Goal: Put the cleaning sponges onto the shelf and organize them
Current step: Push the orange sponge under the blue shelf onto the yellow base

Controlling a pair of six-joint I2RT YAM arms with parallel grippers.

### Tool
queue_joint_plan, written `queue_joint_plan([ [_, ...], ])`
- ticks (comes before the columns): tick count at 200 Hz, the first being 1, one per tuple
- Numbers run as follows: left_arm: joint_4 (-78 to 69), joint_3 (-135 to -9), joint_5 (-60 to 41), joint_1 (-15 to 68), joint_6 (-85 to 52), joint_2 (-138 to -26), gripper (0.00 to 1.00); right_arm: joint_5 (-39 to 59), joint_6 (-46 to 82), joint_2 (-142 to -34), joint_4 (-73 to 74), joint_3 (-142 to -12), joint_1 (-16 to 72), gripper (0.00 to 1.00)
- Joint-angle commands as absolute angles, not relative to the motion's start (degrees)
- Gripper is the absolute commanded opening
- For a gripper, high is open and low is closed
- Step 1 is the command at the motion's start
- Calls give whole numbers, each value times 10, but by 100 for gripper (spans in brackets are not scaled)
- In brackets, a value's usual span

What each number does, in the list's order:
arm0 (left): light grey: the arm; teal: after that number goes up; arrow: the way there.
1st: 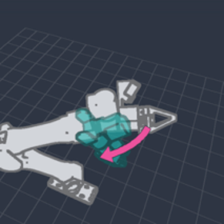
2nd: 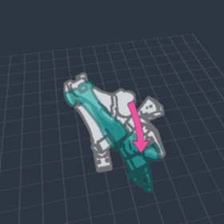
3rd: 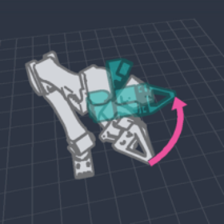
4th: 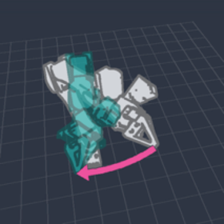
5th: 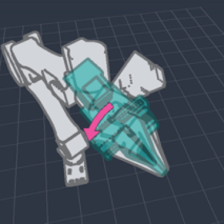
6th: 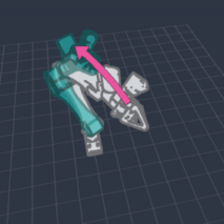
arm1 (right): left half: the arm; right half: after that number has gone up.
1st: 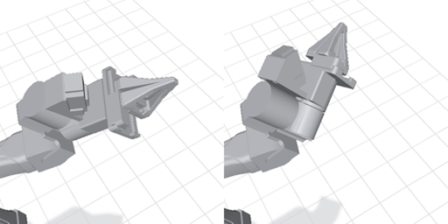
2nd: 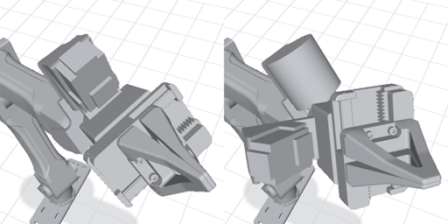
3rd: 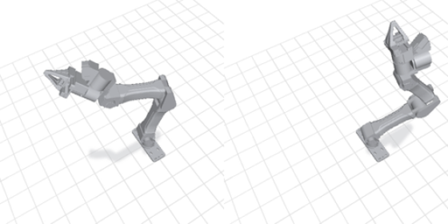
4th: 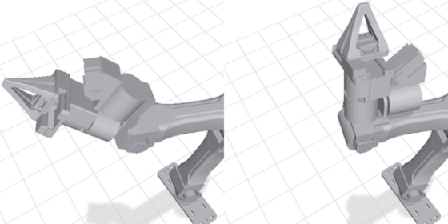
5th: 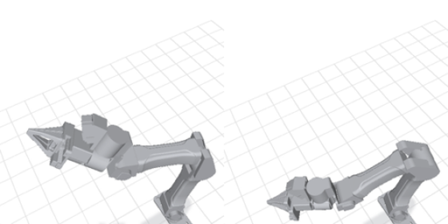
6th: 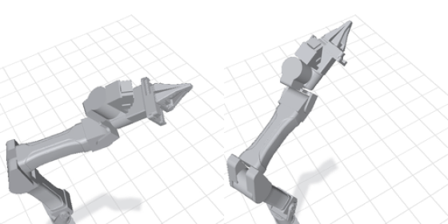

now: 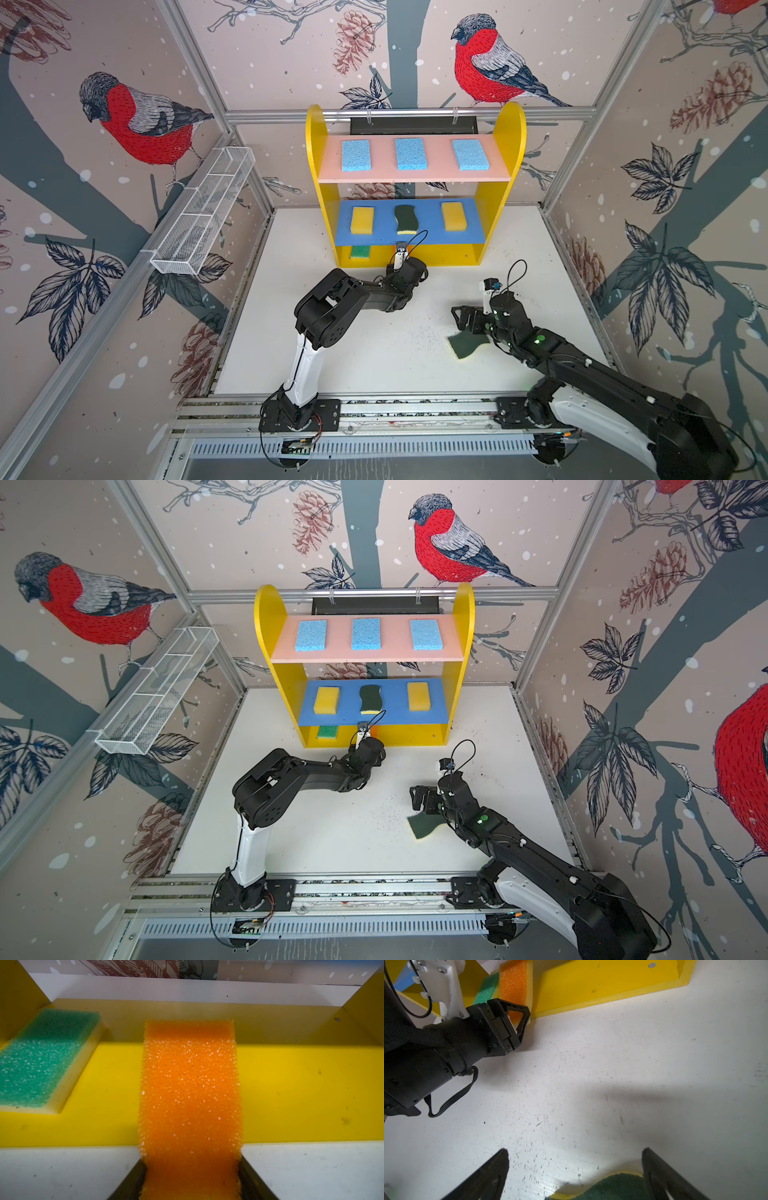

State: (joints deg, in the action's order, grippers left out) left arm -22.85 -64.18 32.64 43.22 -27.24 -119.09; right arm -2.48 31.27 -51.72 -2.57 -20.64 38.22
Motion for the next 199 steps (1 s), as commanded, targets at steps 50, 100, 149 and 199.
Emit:
queue_joint_plan([
  [50, -283, -642, 335, 430, -277, -1203, 60, -27, 304, -511, -10, -203, 382, 100],
  [100, -281, -649, 331, 430, -278, -1216, 62, -27, 307, -505, -10, -197, 383, 100],
  [149, -282, -651, 329, 430, -279, -1223, 63, -30, 308, -498, -11, -193, 382, 99],
  [199, -275, -658, 327, 430, -279, -1230, 66, -31, 308, -500, -8, -192, 382, 99],
])
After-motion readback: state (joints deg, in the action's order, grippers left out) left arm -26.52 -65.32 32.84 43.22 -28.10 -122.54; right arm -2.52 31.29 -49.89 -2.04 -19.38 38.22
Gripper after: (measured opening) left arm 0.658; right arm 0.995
